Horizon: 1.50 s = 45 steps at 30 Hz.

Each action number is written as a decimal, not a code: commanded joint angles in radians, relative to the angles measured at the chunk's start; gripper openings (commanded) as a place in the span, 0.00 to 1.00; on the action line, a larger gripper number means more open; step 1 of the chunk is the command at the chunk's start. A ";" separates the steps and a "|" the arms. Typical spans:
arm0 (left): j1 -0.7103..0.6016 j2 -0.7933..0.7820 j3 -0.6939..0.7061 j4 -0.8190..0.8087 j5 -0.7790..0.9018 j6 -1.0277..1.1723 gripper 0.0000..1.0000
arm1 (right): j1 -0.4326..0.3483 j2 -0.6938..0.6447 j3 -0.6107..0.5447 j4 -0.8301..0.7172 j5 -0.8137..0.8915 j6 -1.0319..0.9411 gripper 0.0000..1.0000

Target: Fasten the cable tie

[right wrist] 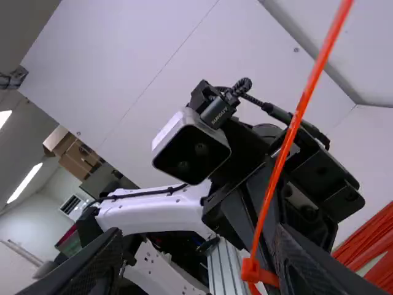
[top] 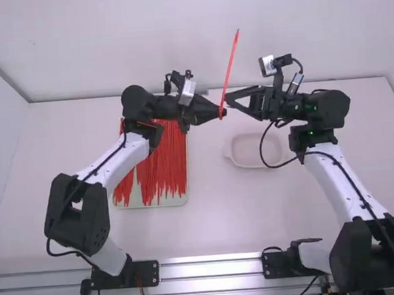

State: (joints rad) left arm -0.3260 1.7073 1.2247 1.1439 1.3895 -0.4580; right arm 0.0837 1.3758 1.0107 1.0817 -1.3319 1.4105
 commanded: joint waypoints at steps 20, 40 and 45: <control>-0.026 -0.021 0.012 0.061 -0.018 -0.086 0.02 | 0.033 -0.022 0.024 0.000 0.023 -0.001 0.41; 0.034 -0.021 0.012 -0.098 -0.166 -0.083 0.99 | -0.034 -0.022 0.024 -0.174 0.015 -0.197 0.00; 0.113 -0.021 0.012 -0.329 -0.226 0.005 0.99 | -0.107 -0.022 0.024 -0.181 0.016 -0.254 0.00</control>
State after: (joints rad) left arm -0.2474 1.7042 1.2247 0.8478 1.2144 -0.5091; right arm -0.0017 1.3632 1.0153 0.8978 -1.3167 1.2068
